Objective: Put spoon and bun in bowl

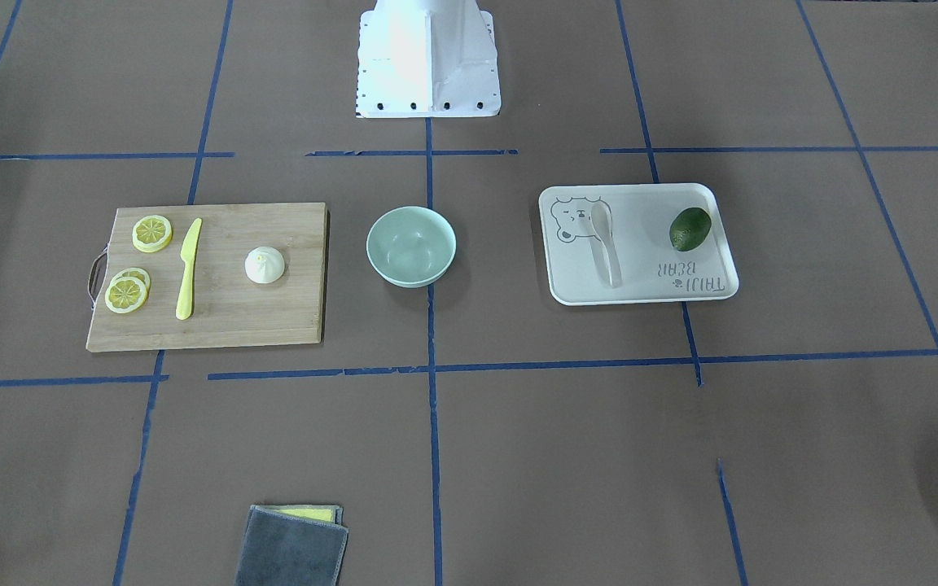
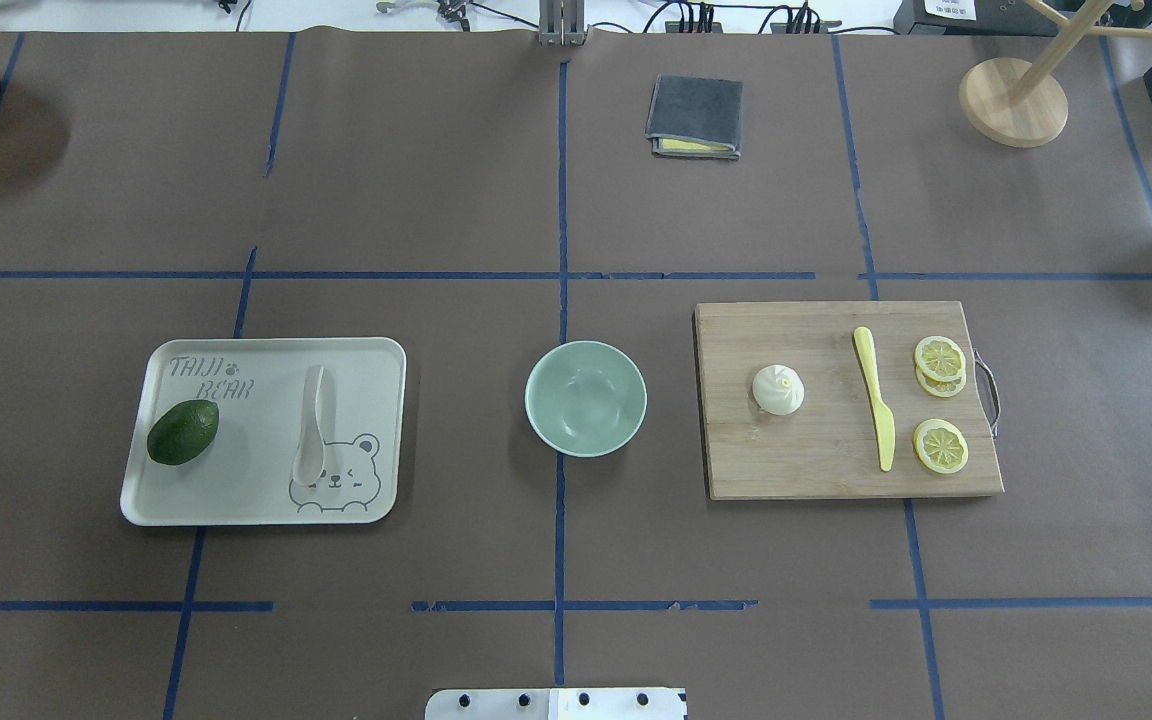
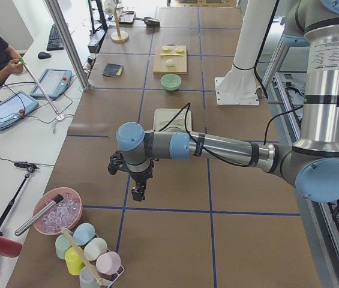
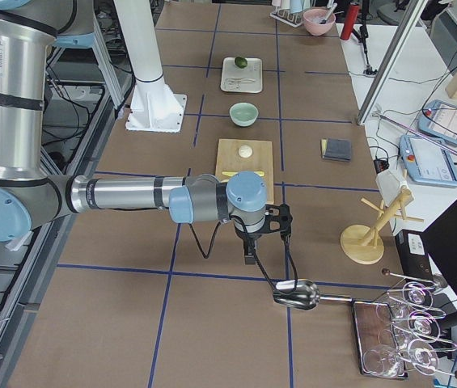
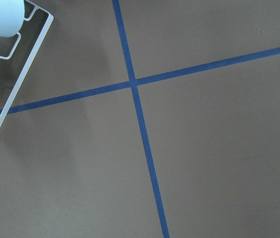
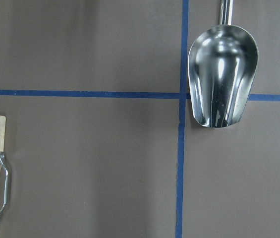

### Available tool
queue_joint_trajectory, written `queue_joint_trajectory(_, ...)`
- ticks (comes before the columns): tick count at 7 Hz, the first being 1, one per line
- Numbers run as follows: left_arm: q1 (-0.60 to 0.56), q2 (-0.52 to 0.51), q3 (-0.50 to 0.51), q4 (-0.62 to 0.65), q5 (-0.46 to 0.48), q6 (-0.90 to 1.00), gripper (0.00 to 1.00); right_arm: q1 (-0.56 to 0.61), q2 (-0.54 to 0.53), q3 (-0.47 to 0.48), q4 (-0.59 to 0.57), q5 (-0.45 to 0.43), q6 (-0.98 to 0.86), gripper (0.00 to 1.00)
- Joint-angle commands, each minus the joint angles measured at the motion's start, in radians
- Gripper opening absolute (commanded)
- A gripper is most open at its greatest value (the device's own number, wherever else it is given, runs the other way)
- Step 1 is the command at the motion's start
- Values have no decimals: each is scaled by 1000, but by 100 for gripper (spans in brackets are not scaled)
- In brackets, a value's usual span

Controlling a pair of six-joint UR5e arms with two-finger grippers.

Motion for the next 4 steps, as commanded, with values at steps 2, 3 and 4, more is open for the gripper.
queue_joint_trajectory(2, 1, -8, -7, -149, 0, -2, 100, -2, 5, 6, 6, -12, 11, 100)
queue_joint_trajectory(3, 26, -11, -21, -263, 0, -4, 100, -2, 10, 20, 12, -12, 14, 100)
queue_joint_trajectory(4, 52, -21, -38, -349, 0, -78, 100, -8, 45, 17, 34, -12, 14, 100)
